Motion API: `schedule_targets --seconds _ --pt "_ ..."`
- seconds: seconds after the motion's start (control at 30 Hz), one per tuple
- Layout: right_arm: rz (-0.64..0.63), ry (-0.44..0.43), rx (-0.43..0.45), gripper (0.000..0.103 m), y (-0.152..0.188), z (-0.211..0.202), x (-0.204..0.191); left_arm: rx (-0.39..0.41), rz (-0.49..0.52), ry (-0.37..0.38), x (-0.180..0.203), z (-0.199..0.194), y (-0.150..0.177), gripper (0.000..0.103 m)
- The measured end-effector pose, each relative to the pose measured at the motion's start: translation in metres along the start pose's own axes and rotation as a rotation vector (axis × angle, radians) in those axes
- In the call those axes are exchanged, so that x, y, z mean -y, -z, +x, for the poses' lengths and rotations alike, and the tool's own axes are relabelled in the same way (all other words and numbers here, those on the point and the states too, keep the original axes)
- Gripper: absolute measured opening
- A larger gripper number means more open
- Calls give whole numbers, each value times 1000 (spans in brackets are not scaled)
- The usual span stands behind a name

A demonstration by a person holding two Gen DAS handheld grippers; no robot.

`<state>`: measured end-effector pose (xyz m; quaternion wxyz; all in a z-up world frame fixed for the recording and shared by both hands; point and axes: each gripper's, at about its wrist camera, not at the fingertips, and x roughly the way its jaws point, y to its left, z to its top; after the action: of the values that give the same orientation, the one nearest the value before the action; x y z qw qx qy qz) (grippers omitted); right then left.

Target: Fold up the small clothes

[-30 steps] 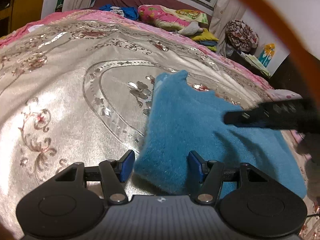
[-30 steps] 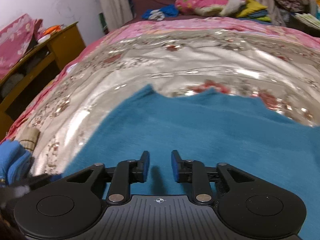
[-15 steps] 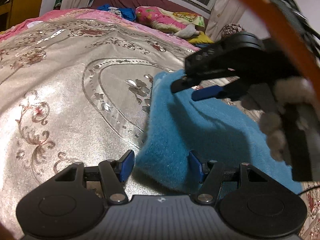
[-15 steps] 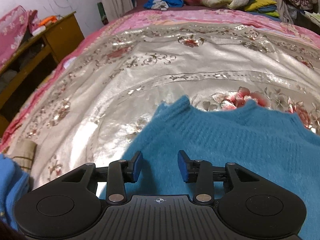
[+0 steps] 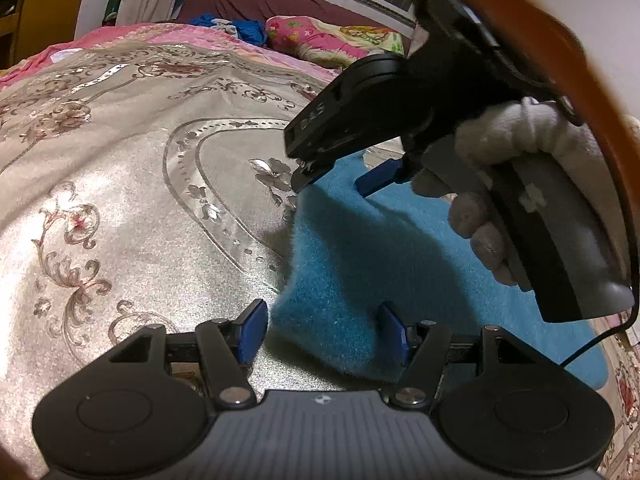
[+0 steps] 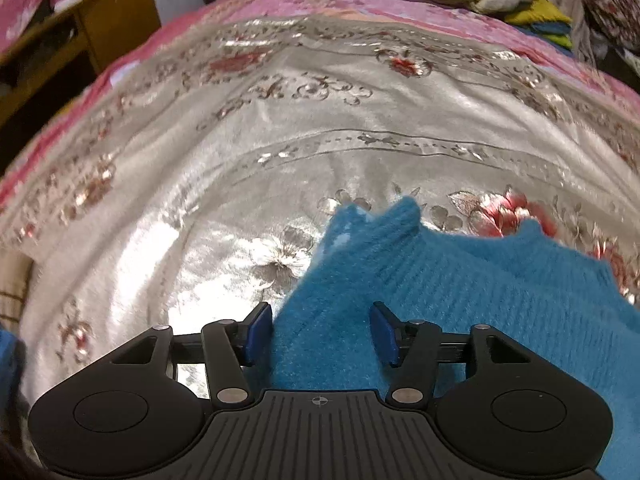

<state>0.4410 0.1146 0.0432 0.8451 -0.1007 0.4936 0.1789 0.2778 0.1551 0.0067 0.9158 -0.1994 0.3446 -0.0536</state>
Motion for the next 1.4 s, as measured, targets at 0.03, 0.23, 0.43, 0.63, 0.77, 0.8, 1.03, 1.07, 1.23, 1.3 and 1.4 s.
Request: schedule_targets --seconds 0.03,0.23,0.43,0.63,0.77,0.8,1.03,1.07,1.23,1.3,1.4 --pt "-16 11 -7 57 0 2 -3 0 0 0 0 0 0 66" --pt "-85 52 -31 61 0 10 -15 0 2 -1 1 -1 0 67" --pt "-163 92 -51 62 2 17 -24 0 -8 3 -2 -5 0 71" --pt "-205 114 -65 63 1 21 -28 -5 -9 2 -5 -12 3 72" --pt "-184 101 -69 63 -1 18 -25 -5 -23 10 -8 -17 5 72" --pt "-166 90 -70 62 -3 15 -23 -3 -32 15 -9 -18 6 72" --pt "-122 69 -72 61 -14 5 -16 10 -44 34 -9 -20 14 73" --pt "-123 70 -71 61 -15 5 -17 12 -52 38 -9 -20 14 73" --pt "-102 81 -57 61 -24 0 -18 27 -76 52 -12 -21 17 75" --pt "-103 80 -76 61 -26 0 -20 36 -84 53 -12 -21 19 76" --pt "-156 125 -93 61 -25 7 -30 41 -69 47 -9 -21 20 77"
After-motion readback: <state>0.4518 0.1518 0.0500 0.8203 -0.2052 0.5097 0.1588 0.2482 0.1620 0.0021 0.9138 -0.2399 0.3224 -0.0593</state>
